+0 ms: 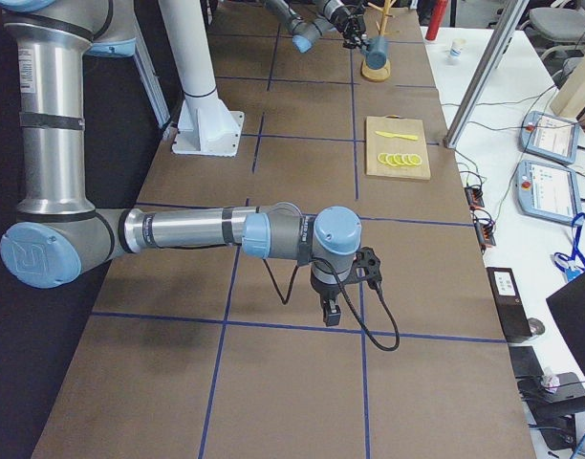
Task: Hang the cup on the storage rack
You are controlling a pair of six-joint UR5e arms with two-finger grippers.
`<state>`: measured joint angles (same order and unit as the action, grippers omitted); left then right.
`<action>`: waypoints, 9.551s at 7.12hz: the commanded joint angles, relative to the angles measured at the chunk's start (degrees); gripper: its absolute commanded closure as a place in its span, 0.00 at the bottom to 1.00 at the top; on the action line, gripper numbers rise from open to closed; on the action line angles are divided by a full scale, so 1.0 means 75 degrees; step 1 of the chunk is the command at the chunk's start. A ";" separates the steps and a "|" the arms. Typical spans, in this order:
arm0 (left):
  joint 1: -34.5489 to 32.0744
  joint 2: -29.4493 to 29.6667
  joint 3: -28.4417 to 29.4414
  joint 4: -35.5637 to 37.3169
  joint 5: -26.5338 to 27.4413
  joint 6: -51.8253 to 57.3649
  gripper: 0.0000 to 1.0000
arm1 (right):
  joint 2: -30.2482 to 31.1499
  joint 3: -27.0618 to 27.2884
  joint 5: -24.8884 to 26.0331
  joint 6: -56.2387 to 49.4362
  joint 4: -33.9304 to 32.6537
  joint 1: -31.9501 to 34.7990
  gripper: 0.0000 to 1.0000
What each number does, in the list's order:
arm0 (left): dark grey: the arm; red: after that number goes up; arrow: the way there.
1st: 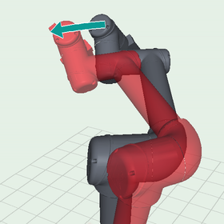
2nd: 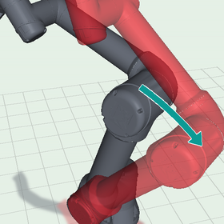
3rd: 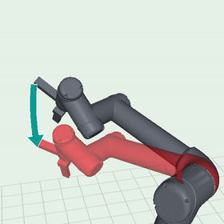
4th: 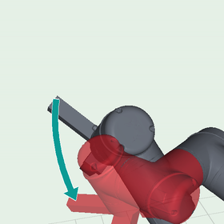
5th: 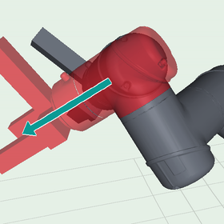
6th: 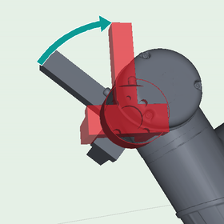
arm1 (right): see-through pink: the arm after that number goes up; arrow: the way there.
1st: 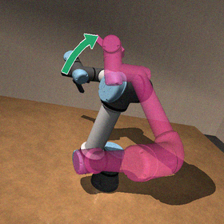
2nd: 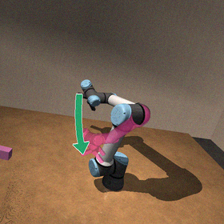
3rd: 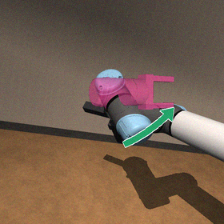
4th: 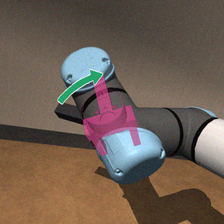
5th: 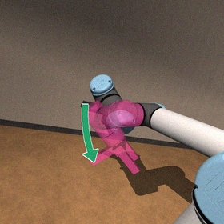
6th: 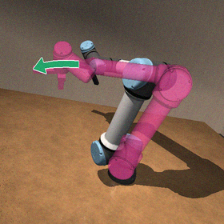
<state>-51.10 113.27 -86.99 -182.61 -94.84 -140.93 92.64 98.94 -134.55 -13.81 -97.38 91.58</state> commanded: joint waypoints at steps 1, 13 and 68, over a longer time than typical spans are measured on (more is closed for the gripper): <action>-0.0580 -0.0359 0.0020 -0.0494 0.0000 -0.1419 1.00 | 0.0000 -0.0008 -0.0001 -0.0010 0.0000 0.0000 0.00; -0.1496 -0.1040 0.1916 -0.3015 0.0465 -0.3768 0.99 | 0.0000 0.0073 -0.0001 0.0001 0.0000 0.0000 0.00; -0.5129 -0.2504 -0.0238 1.2829 -0.4781 1.9060 0.00 | -0.0082 0.0003 0.0011 0.0435 0.0000 0.0000 0.00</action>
<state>-90.09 95.70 -88.41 -84.86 -130.45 2.01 92.02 99.02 -134.41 -10.43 -97.36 91.58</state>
